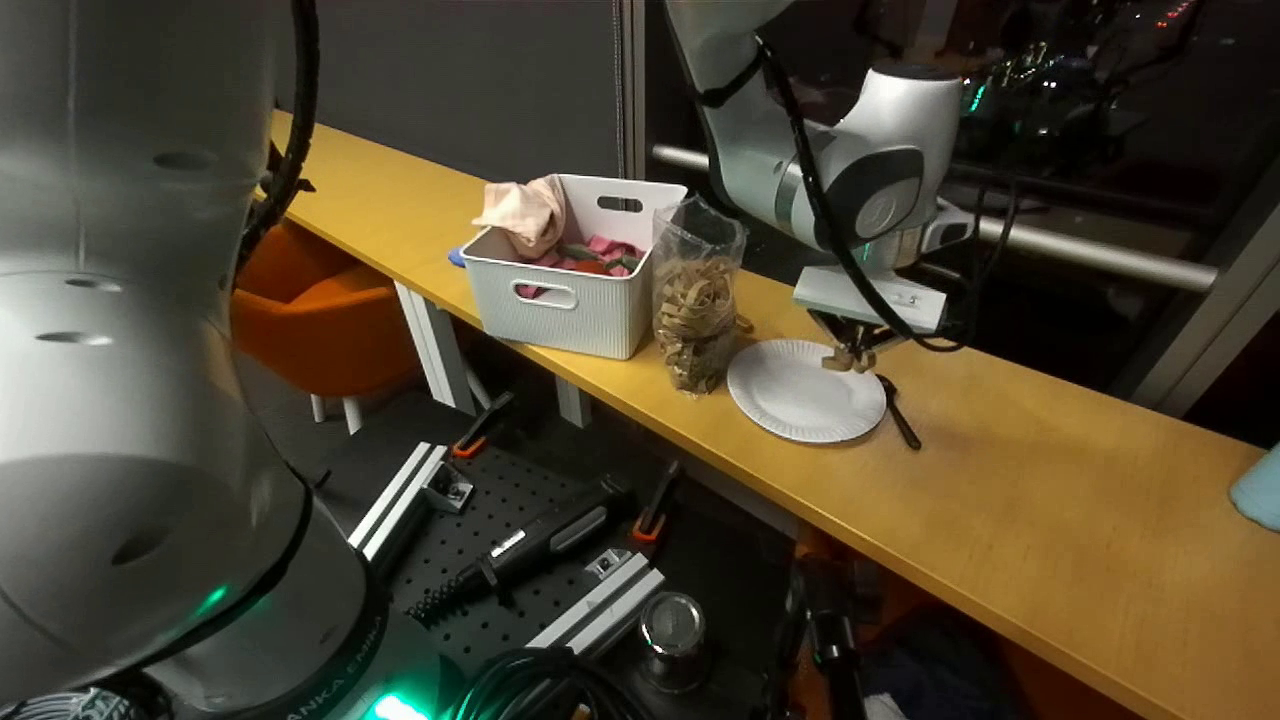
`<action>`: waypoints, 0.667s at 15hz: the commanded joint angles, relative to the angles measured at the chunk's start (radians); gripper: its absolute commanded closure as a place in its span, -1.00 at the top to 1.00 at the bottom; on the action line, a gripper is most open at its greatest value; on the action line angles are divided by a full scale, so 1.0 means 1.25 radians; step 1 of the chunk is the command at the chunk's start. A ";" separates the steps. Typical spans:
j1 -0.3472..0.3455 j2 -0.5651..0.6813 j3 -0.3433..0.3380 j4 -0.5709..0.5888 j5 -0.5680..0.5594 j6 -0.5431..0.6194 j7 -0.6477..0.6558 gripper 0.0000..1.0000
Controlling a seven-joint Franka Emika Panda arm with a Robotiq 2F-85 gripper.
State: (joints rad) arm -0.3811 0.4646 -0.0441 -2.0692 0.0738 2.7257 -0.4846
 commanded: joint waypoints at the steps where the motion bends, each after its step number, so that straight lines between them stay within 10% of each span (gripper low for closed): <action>1: -0.033 -0.143 0.022 -0.117 0.024 0.085 -0.033 -0.98; 10: 0.013 -0.456 0.033 -0.315 0.035 0.234 -0.056 -0.98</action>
State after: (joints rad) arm -0.3831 0.0119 -0.0250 -2.3779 0.0798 2.9690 -0.5043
